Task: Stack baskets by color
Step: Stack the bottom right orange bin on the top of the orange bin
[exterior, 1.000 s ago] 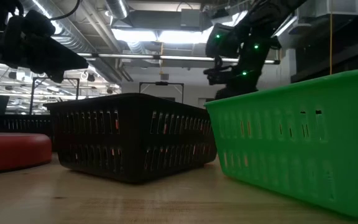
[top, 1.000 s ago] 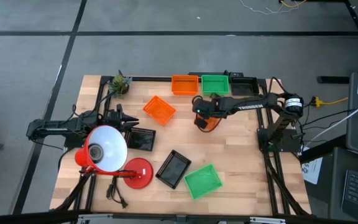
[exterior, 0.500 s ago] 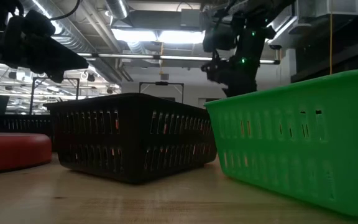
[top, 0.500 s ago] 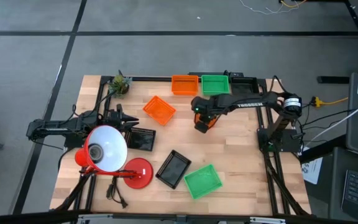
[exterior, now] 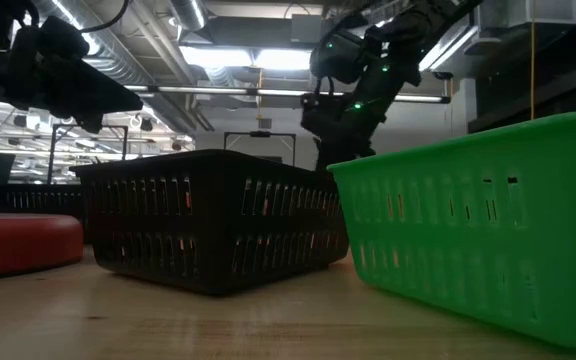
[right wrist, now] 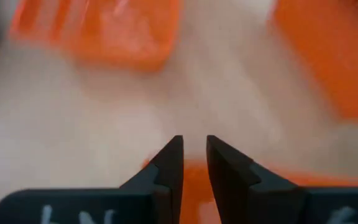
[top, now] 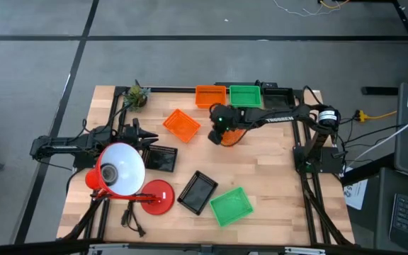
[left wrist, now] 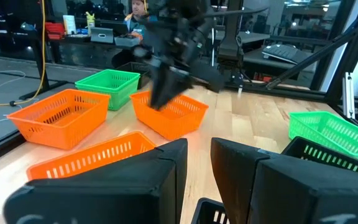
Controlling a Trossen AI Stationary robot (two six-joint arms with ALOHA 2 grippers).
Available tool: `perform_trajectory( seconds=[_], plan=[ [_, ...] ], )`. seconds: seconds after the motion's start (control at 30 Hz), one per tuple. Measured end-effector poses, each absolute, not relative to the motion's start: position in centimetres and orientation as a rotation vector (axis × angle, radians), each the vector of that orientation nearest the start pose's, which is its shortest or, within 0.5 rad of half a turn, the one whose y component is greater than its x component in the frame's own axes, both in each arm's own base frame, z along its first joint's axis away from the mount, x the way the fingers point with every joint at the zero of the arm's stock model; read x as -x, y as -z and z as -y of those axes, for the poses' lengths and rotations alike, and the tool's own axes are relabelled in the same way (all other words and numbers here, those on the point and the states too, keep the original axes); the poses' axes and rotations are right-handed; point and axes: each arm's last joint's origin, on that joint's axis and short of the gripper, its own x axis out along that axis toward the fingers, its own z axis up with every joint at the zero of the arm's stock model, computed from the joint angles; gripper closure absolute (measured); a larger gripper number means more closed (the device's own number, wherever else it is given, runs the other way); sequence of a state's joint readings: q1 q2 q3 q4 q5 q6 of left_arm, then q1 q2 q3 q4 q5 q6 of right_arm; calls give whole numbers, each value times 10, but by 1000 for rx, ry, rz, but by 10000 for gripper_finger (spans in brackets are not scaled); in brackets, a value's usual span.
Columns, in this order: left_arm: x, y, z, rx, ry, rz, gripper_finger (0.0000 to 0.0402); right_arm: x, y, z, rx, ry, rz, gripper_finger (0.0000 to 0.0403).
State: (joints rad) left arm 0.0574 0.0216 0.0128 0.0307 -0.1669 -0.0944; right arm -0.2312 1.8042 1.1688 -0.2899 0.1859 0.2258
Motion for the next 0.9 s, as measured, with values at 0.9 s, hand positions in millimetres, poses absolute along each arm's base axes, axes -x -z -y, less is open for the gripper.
perform_trajectory(
  seconds=[0.9],
  plan=[
    [-97,-169,-11,96,-229,35,337,-364,-152,85,-219,399,-1128,331]
  ],
)
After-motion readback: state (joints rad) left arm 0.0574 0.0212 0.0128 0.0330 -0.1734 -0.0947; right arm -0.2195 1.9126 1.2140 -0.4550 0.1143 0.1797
